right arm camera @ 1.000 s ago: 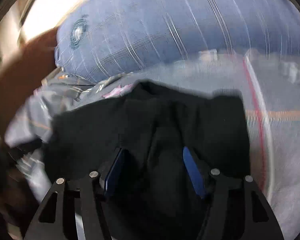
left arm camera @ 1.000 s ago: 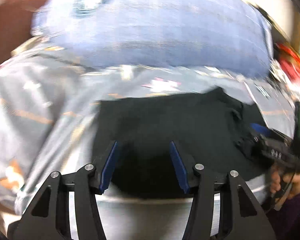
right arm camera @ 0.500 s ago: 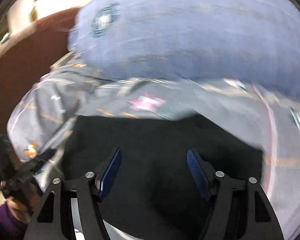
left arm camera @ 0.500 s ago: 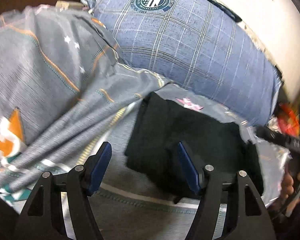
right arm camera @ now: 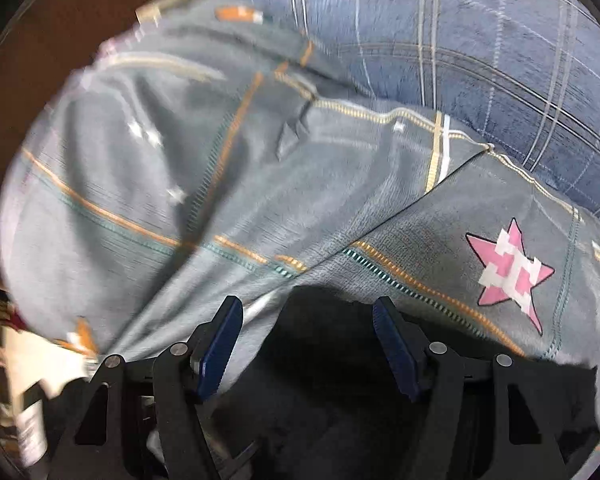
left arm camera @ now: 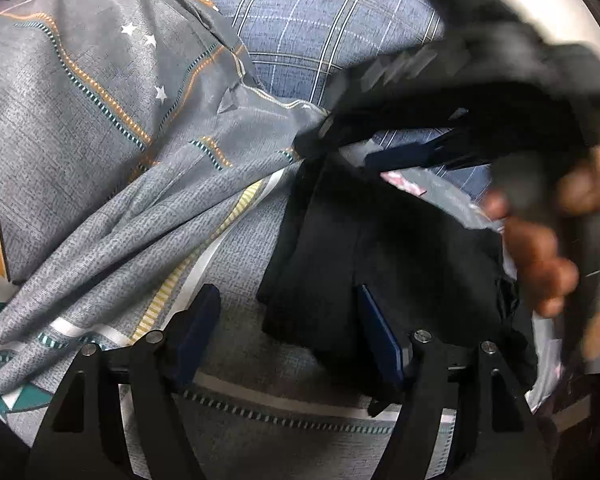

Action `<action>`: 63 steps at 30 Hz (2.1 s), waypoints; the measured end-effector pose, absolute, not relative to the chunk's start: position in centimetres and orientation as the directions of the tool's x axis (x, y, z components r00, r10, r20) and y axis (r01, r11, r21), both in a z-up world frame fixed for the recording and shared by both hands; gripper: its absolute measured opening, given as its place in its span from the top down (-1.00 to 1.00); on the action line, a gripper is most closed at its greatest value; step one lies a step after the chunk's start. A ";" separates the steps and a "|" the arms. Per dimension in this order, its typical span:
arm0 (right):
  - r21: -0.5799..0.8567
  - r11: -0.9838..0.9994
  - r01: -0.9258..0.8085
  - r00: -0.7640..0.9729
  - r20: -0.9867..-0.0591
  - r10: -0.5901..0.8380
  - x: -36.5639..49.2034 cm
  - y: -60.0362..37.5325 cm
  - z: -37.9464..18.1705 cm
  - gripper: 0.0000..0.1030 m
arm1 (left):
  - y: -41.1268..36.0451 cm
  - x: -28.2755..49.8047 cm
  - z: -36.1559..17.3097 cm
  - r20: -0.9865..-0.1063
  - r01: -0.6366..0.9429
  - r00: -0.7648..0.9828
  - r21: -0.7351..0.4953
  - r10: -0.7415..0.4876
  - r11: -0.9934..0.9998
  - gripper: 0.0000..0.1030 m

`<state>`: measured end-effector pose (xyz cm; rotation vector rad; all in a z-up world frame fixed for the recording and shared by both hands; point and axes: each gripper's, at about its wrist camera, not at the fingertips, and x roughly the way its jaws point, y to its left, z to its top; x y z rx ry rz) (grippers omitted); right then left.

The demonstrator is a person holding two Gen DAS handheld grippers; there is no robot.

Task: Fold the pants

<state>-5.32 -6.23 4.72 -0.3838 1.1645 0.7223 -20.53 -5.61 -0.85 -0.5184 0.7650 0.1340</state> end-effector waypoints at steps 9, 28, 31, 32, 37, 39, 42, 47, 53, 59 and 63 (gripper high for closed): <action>0.041 0.705 -0.708 0.216 -0.938 0.271 -4.9 -7.5 2.2 0.37 | -5.0 -21.3 -0.8 -0.671 -0.292 0.733 -0.453 -0.106 0.843 -0.37; 0.340 0.739 -0.581 0.393 -0.678 0.621 -8.6 -23.2 12.8 0.52 | -10.1 -24.3 4.8 -0.422 0.071 0.860 -0.459 -0.287 0.886 -0.56; 0.374 0.733 -0.568 0.391 -0.661 0.640 -9.1 -24.7 13.1 0.53 | -11.5 -25.0 6.2 -0.406 0.093 0.880 -0.362 -0.247 0.927 -0.61; 0.386 0.729 -0.565 0.391 -0.653 0.649 -9.3 -25.2 13.3 0.53 | -11.9 -25.2 6.7 -0.397 0.088 0.891 -0.319 -0.218 0.944 -0.66; 0.411 0.709 -0.573 0.392 -0.623 0.678 -10.0 -26.1 14.4 0.52 | -12.1 -23.9 7.2 -0.439 0.101 0.876 -0.241 -0.201 0.965 -0.68; 0.402 0.712 -0.576 0.403 -0.618 0.675 -10.3 -26.3 14.6 0.52 | -11.4 -22.7 6.7 -0.462 0.141 0.842 -0.309 -0.278 0.941 -0.68; 0.414 0.711 -0.568 0.407 -0.609 0.681 -10.3 -26.9 14.7 0.53 | -11.9 -21.7 6.8 -0.461 0.217 0.812 -0.333 -0.359 0.918 -0.68; 0.445 0.713 -0.541 0.437 -0.575 0.691 -10.0 -29.6 14.9 0.53 | -15.6 -21.5 8.6 -0.470 0.322 0.782 -0.258 -0.409 0.911 0.21; 0.501 0.718 -0.483 0.479 -0.536 0.696 -8.1 -36.0 14.9 0.53 | -22.4 -21.3 11.4 -0.455 0.447 0.740 -0.218 -0.495 0.868 0.33; 0.494 0.747 -0.444 0.512 -0.544 0.664 -5.6 -42.8 13.8 0.63 | -30.4 -19.0 9.3 -0.511 0.532 0.644 -0.234 -0.569 0.814 0.27; 0.473 0.822 -0.318 0.572 -0.595 0.564 -4.4 -48.5 11.8 0.63 | -34.1 -18.0 5.4 -0.638 0.552 0.496 -0.293 -0.590 0.781 0.24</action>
